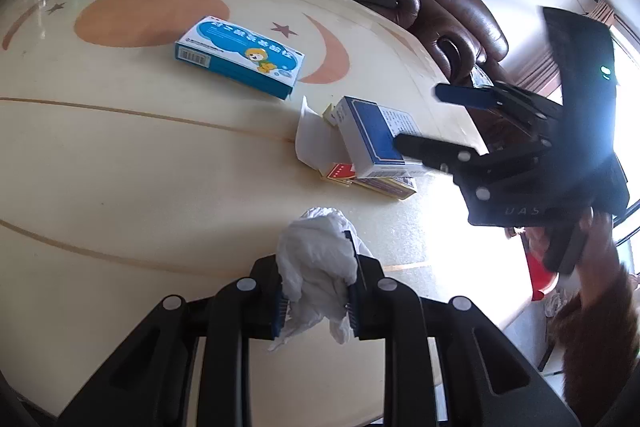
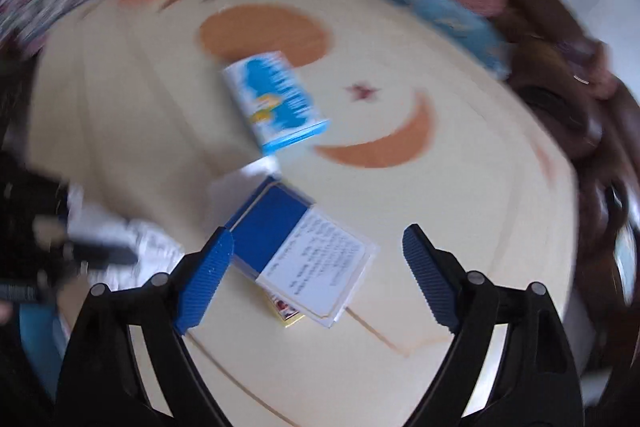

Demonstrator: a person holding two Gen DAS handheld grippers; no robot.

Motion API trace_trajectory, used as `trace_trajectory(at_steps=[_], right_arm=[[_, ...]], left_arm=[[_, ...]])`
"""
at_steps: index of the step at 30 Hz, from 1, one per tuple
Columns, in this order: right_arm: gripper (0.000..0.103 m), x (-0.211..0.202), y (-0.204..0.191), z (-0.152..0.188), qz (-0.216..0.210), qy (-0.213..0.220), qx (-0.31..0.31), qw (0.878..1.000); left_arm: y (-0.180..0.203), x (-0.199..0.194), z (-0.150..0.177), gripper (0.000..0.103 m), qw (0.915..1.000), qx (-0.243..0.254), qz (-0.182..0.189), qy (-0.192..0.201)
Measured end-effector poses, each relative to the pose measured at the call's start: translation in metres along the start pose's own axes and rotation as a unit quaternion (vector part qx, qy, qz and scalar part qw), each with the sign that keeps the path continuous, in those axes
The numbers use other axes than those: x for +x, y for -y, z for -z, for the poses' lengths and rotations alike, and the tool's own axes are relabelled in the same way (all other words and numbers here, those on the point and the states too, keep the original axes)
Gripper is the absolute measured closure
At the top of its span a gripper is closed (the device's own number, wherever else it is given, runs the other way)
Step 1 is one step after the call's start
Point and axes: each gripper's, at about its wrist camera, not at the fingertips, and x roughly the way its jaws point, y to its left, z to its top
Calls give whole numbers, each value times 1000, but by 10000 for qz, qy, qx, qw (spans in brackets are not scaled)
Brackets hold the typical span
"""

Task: Collect trash
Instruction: 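Rotate the right tool and close it on the blue-and-white cigarette box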

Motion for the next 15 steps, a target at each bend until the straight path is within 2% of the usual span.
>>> trace_trajectory(at_steps=[1,3,6,9,12,15], right_arm=[[18,5,2,-3,-192,-100,-158,9996],[18,14,-2,-9,-173,-271,-575,9978],[18,24,-6,-11,-803,-703,-953,9897],[18,27,-11,-10,-954,-938,-1232,9833],[18,26,-19,-6,-742,-1006,-1472,9812],[18,18,-32,1,-555,-859,-1674,9806]], left_arm=[[1,-1,0,80,10000,17,-25,15],[1,-1,1,80,10000,35,-67,24],[2,4,0,80,9999,72,-84,-60],[4,5,0,80,9998,169,-92,-106],[6,7,-1,80,9996,246,-108,-109],[8,10,-5,80,9995,267,-101,-118]])
